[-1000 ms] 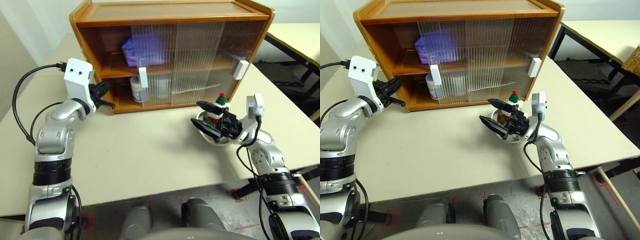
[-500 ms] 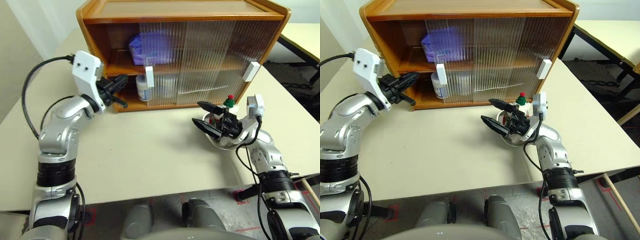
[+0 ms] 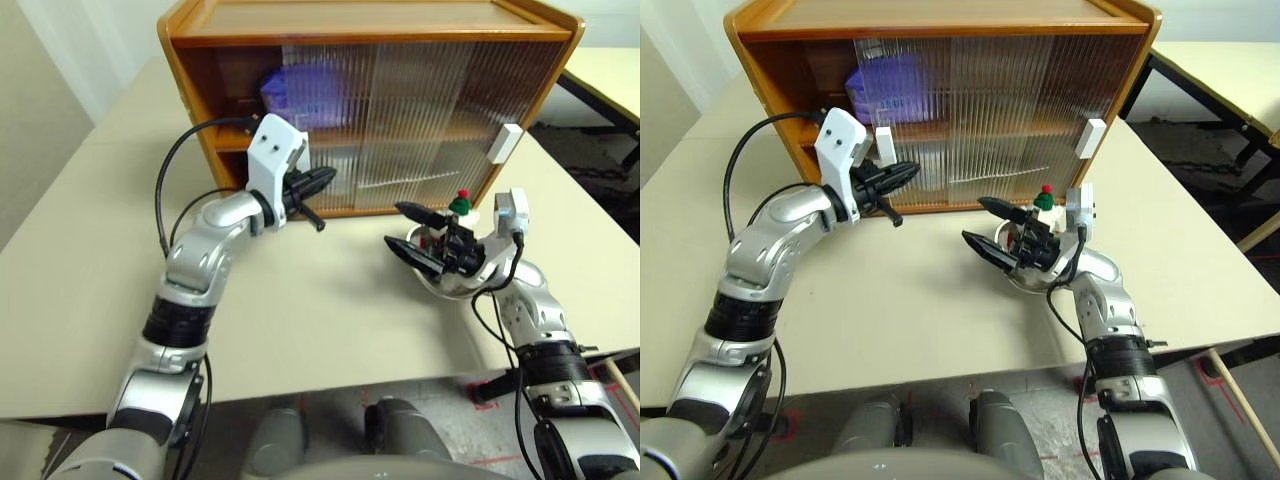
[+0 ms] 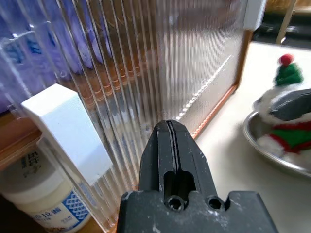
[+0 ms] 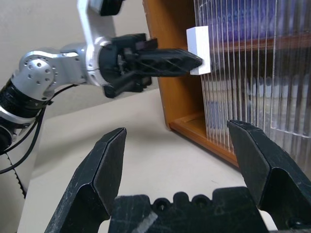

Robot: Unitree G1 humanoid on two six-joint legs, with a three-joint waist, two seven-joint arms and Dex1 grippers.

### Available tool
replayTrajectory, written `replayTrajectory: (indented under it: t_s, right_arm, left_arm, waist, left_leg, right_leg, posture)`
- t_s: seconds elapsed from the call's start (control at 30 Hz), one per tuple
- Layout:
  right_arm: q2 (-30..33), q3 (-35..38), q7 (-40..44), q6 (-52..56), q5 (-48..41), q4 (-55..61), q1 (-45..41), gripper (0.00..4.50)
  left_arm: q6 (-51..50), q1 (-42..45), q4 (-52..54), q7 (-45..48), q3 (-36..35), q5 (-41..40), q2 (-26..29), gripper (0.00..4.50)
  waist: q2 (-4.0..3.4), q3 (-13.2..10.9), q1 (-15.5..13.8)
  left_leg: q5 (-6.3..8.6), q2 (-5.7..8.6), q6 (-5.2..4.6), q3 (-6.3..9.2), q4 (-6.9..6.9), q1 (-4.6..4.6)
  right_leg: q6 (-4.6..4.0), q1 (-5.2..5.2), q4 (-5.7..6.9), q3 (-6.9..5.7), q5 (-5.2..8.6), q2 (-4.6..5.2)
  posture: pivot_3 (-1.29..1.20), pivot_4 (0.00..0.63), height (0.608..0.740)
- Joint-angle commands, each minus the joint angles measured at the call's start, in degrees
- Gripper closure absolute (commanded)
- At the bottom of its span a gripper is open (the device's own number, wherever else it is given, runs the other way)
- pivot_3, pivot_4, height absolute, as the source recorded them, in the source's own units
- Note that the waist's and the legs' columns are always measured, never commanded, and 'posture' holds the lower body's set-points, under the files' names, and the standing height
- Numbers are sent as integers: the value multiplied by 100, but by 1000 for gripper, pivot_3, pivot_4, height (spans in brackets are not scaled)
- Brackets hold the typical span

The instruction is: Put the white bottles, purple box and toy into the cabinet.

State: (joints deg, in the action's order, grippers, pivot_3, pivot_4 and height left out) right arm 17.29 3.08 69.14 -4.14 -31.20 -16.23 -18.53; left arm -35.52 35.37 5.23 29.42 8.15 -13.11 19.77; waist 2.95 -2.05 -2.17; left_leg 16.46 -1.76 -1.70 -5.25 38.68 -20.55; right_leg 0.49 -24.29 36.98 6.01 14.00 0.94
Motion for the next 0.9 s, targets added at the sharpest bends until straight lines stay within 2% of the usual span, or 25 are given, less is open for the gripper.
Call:
replayTrajectory:
  t_s: [0.03, 0.9]
  right_arm:
    - [11, 15, -35, -39, 78, 14, -4, 0]
    - [-36, -69, -10, 24, 143, 81, -19, 0]
  left_arm:
    - [59, 173, -303, -163, 96, 261, -64, 4463]
    - [-60, -326, 78, -360, -512, 489, 462, 4463]
  waist:
    - [0, 0, 1]
    - [0, 0, -6]
  left_leg:
    - [0, 0, 0, 0, 0, 0]
    - [-4, 0, -7, -3, 26, 11]
  right_leg:
    - [0, 0, 0, 0, 0, 0]
    - [0, 4, 34, 4, -1, 1]
  posture:
    - [129, 0, 740]
    - [147, 0, 740]
